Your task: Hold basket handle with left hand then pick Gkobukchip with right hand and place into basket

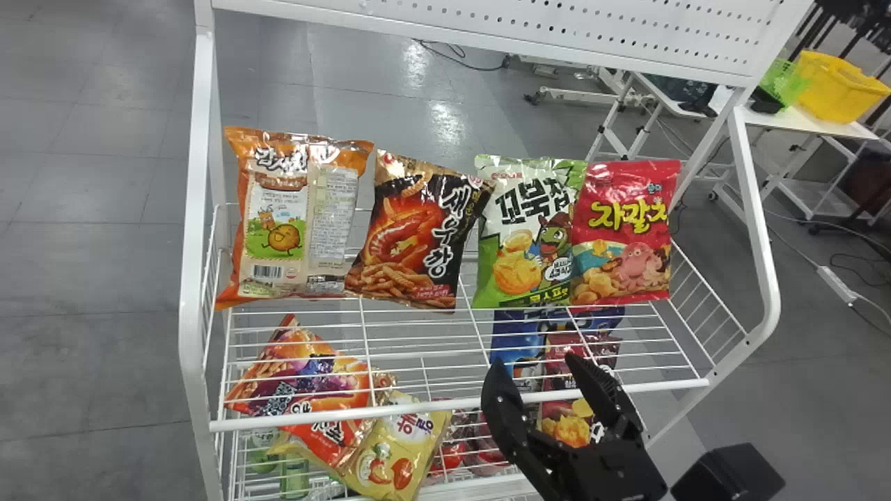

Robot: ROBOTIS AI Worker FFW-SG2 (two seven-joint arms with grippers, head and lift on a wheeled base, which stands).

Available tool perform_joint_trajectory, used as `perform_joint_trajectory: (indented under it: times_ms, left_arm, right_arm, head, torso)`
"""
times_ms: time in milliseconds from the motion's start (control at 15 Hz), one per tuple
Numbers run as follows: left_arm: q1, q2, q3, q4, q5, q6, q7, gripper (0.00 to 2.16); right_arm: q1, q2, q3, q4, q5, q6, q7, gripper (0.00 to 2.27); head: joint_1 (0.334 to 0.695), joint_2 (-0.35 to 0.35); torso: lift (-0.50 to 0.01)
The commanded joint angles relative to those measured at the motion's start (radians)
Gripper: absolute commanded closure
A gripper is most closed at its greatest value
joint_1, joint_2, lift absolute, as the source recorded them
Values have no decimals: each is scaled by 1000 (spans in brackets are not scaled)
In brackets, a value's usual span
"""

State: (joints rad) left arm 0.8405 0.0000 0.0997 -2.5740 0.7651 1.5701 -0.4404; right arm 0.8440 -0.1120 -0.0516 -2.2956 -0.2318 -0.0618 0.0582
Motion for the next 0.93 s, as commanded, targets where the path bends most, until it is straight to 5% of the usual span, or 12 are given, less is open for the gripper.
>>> perform_joint_trajectory:
  times_ms: [0,867]
  left_arm:
    - [0,-3,0,2,2,1,-4,1717]
    - [5,-3,17,3,8,1,-15,1717]
  right_arm:
    - [6,0,-4,-8,0,0,0,144]
    - [-76,14,-36,33,-11,0,-3,144]
  head:
    - [695,-350]
    - [695,-350]
  torso:
    - [-32]
    - [-32]
